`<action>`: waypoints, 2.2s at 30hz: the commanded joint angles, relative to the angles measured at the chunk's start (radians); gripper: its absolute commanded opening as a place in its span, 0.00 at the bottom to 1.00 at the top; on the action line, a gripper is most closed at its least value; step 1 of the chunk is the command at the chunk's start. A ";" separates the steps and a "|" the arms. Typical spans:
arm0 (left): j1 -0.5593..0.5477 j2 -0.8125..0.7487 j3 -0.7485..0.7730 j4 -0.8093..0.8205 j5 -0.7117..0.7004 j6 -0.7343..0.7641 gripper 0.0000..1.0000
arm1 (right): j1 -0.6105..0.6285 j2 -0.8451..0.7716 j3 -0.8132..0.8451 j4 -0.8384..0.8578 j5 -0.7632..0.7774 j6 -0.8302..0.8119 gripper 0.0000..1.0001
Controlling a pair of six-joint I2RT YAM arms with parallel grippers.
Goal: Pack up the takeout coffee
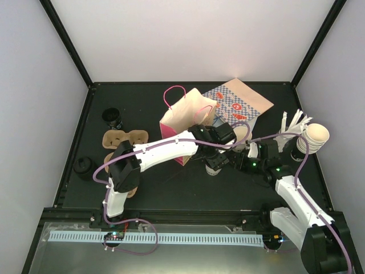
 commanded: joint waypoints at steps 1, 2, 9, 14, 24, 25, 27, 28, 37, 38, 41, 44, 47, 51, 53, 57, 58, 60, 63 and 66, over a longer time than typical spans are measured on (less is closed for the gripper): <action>-0.025 0.076 -0.105 0.017 0.029 -0.001 0.70 | 0.010 -0.024 0.030 -0.146 0.063 -0.036 0.53; -0.024 0.065 -0.110 0.016 0.029 0.003 0.70 | 0.008 -0.023 0.040 -0.150 0.054 -0.040 0.53; -0.024 0.015 -0.167 0.014 0.039 0.017 0.70 | -0.022 -0.020 0.074 -0.138 -0.034 -0.070 0.54; -0.026 -0.012 -0.189 0.006 0.048 0.022 0.70 | -0.028 -0.068 0.084 -0.125 -0.067 -0.077 0.56; -0.031 -0.032 -0.157 -0.027 0.055 0.034 0.70 | -0.028 -0.133 0.084 -0.119 -0.079 -0.083 0.57; -0.030 -0.033 -0.154 -0.033 0.056 0.037 0.71 | -0.027 -0.139 0.084 -0.117 -0.073 -0.080 0.56; -0.031 -0.039 -0.153 -0.041 0.054 0.042 0.70 | -0.027 -0.155 0.084 -0.109 -0.049 -0.061 0.55; -0.031 -0.042 -0.152 -0.043 0.056 0.047 0.71 | -0.027 -0.171 0.078 -0.093 -0.033 -0.036 0.55; -0.031 -0.047 -0.141 -0.073 0.056 0.074 0.71 | -0.028 -0.318 -0.003 -0.039 -0.017 -0.059 0.61; -0.030 -0.046 -0.139 -0.072 0.057 0.074 0.71 | -0.027 -0.301 -0.012 -0.040 -0.030 -0.057 0.61; -0.031 -0.044 -0.137 -0.065 0.055 0.075 0.70 | -0.028 -0.221 -0.053 0.015 -0.114 -0.034 0.60; -0.032 -0.041 -0.138 -0.055 0.055 0.073 0.70 | -0.027 -0.173 -0.100 0.096 -0.169 0.009 0.58; -0.032 -0.038 -0.142 -0.050 0.056 0.073 0.70 | -0.028 -0.175 -0.125 0.139 -0.171 0.032 0.54; -0.032 -0.039 -0.145 -0.048 0.054 0.074 0.71 | -0.027 -0.165 -0.128 0.161 -0.166 0.049 0.47; -0.032 -0.038 -0.145 -0.046 0.054 0.074 0.70 | -0.028 -0.157 -0.124 0.168 -0.158 0.057 0.44; -0.031 -0.036 -0.146 -0.043 0.057 0.074 0.70 | -0.027 -0.151 -0.116 0.181 -0.115 0.083 0.40; -0.032 -0.036 -0.147 -0.043 0.057 0.074 0.70 | -0.028 -0.149 -0.112 0.184 -0.107 0.084 0.40; -0.032 -0.033 -0.146 -0.041 0.058 0.075 0.70 | -0.027 -0.139 -0.106 0.189 -0.094 0.086 0.39; -0.032 -0.031 -0.146 -0.039 0.060 0.076 0.70 | -0.027 -0.115 -0.101 0.210 -0.089 0.087 0.38; -0.032 -0.030 -0.146 -0.034 0.063 0.074 0.70 | -0.027 -0.073 -0.090 0.225 -0.098 0.080 0.37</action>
